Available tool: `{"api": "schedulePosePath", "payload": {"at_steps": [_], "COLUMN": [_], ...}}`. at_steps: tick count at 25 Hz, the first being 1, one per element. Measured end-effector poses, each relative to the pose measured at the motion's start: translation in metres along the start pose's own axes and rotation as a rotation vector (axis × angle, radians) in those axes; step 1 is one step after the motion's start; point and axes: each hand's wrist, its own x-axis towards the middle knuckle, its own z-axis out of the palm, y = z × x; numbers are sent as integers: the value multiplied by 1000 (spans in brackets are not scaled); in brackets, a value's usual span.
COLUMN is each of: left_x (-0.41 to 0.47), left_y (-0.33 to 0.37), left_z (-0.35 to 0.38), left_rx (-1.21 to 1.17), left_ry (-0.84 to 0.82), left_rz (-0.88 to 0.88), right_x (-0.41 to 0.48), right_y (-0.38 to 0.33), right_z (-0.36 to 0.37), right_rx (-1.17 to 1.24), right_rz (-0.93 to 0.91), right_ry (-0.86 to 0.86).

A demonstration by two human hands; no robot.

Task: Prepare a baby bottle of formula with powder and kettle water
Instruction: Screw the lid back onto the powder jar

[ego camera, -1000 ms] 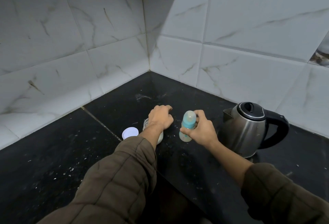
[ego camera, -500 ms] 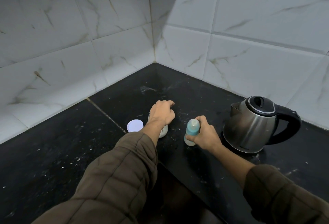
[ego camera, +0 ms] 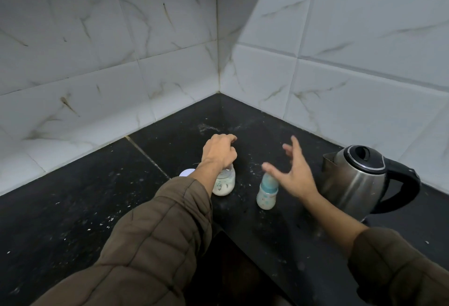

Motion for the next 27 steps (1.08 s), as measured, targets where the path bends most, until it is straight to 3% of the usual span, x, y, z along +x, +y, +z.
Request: {"api": "schedulePosePath", "payload": {"at_steps": [3, 11, 23, 27], "left_x": [1, -3, 6, 11], "left_y": [-14, -105, -191, -199], "left_z": [-18, -56, -34, -29], "left_rx": [-17, -15, -38, -47], "left_ry": [53, 149, -11, -20], "left_rz": [-28, -170, -290, -301], "right_x": [30, 83, 112, 112], "right_y": [-44, -122, -129, -126], "right_z": [7, 125, 246, 260], "right_rx": [-51, -586, -1070, -1175], "right_rz": [-187, -404, -409, -411], "right_ry": [137, -459, -949, -1020]}}
